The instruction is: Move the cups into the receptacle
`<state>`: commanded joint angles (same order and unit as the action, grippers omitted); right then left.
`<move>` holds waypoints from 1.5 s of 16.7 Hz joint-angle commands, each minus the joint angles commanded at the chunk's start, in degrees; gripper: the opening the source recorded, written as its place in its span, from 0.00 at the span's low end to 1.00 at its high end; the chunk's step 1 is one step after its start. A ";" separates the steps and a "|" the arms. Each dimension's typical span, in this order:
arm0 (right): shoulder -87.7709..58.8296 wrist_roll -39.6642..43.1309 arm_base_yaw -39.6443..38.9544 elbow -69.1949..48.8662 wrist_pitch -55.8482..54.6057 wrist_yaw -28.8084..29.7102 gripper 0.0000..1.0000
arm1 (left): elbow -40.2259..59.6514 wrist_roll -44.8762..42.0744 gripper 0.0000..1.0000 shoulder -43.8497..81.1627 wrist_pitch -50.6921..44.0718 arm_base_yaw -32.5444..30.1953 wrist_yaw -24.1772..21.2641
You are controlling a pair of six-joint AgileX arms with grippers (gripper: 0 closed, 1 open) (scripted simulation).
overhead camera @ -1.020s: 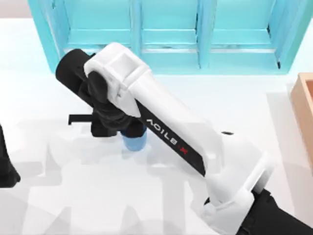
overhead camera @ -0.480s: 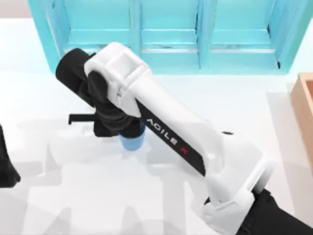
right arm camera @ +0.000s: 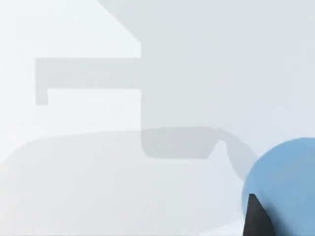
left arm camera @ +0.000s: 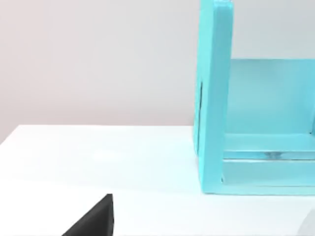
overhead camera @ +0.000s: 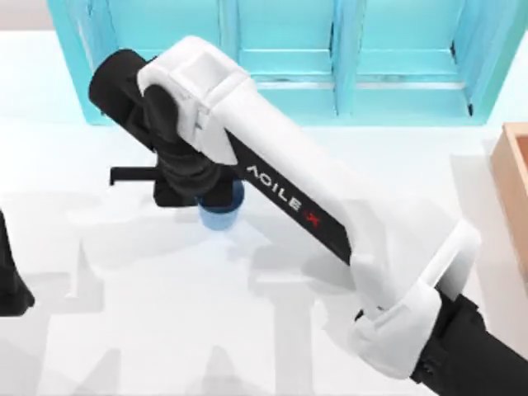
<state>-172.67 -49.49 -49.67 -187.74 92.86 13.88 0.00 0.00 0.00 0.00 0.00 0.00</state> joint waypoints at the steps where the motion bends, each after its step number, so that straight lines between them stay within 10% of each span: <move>1: 2.65 0.38 0.40 4.10 -1.45 -0.13 0.00 | 0.00 0.00 1.00 0.00 0.00 0.00 0.00; 14: 43.39 5.87 5.90 68.77 -24.45 -1.74 0.00 | 0.00 0.00 1.00 0.00 0.00 0.00 0.00; 25: 48.96 7.27 7.03 76.08 -27.02 -2.44 0.00 | 0.00 0.00 1.00 0.00 0.00 0.00 0.00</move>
<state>-123.71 -42.22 -42.64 -111.66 65.83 11.45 0.00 0.00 0.00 0.00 0.00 0.00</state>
